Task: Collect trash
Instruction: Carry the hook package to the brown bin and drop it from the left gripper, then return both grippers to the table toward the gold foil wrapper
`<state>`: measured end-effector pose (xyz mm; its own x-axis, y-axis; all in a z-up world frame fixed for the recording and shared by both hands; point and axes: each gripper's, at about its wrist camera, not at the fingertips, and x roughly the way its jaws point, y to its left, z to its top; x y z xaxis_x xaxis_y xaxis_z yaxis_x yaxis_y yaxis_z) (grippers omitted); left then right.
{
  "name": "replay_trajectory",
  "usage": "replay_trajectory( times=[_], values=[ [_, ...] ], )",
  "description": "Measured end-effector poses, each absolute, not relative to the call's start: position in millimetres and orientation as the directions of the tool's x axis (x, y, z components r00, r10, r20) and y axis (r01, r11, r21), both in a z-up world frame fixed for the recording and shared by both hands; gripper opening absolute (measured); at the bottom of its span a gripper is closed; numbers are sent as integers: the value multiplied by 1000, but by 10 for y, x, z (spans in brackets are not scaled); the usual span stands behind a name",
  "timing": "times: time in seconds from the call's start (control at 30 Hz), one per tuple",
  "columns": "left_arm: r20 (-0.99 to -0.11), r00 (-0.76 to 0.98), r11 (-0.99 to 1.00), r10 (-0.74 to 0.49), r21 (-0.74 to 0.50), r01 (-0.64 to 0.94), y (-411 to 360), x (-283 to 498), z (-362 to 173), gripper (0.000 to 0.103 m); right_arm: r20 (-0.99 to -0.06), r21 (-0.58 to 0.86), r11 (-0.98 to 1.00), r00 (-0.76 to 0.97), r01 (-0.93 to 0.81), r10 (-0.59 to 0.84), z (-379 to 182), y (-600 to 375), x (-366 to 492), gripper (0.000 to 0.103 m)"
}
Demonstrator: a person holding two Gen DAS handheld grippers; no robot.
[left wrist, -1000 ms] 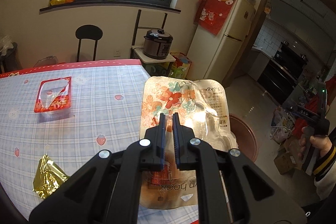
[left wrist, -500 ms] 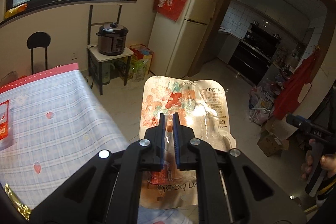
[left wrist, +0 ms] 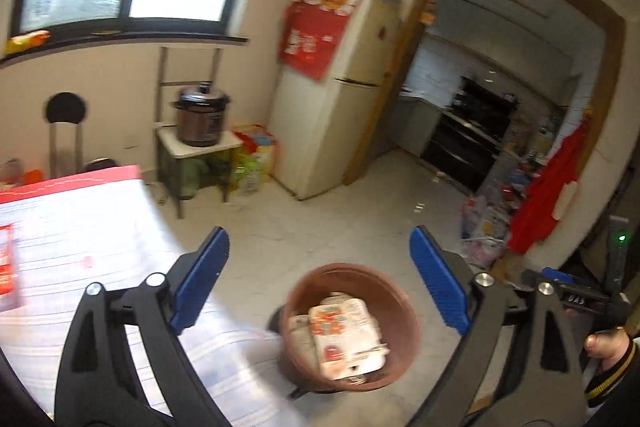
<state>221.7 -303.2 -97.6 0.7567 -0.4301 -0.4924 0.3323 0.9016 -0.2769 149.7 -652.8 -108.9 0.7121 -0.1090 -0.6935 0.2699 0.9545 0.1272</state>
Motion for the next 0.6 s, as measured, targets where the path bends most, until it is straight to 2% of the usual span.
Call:
replay_trajectory(
  times=[0.3,0.6],
  values=[
    [-581,793,977,-184,-200,80,-2045,1907,-926,97,-696,151,979,718,137,7,-1082,-5876,1774,98],
    [-624,781,978,-33,-183,-104,-991,1381,-940,97,-709,163,986,692,-21,132,-1031,-4861,1942,98]
  ],
)
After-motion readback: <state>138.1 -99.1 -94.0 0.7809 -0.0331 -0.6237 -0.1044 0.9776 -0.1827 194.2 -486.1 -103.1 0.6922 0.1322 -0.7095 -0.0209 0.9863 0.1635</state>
